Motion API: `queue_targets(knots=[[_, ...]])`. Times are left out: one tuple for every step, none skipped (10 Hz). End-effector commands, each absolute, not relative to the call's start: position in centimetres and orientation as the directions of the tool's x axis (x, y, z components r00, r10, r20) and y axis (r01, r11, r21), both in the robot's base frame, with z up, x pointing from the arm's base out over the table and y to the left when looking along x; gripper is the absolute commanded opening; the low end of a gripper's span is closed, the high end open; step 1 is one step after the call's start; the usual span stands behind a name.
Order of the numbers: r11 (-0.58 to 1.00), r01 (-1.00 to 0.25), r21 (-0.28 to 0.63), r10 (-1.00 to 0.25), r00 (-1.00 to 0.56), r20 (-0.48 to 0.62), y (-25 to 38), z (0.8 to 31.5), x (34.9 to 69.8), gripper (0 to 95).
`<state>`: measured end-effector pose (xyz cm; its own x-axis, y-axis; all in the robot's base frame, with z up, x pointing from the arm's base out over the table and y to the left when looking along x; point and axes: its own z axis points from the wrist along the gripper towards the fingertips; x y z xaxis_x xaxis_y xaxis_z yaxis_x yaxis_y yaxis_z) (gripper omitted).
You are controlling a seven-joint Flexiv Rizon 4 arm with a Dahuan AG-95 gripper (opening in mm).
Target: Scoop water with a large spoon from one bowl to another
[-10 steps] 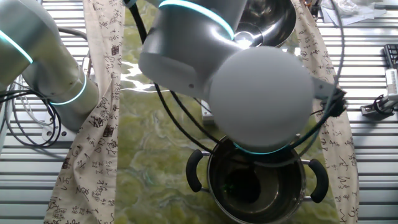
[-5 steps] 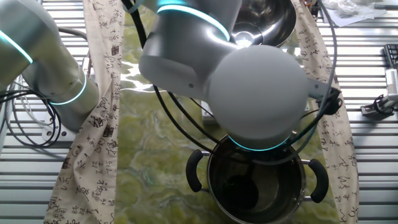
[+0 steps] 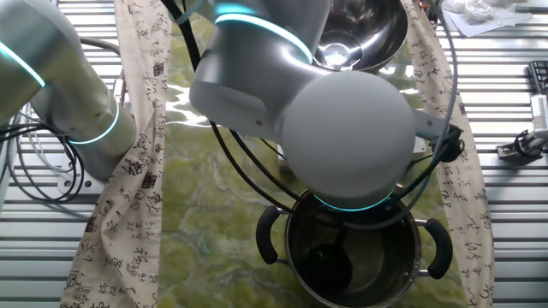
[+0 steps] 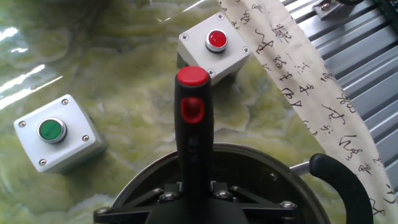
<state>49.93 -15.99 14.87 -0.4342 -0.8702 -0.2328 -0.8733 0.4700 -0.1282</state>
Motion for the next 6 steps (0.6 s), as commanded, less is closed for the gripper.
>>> queue_targets(knots=[[0.468,-0.872,-0.141,-0.877,-0.438,-0.200,-16.05,14.53,49.56,0.0],[0.466,-0.873,-0.144,-0.879,-0.438,-0.189,-16.06,14.43,49.54,0.0],[0.463,-0.874,-0.149,-0.882,-0.439,-0.171,-16.06,14.37,49.54,0.0],[0.457,-0.876,-0.154,-0.888,-0.438,-0.142,-16.06,14.37,49.54,0.0],[0.453,-0.878,-0.156,-0.891,-0.438,-0.120,-16.06,14.33,49.54,0.0],[0.453,-0.877,-0.157,-0.891,-0.439,-0.117,-16.07,14.23,49.55,0.0]])
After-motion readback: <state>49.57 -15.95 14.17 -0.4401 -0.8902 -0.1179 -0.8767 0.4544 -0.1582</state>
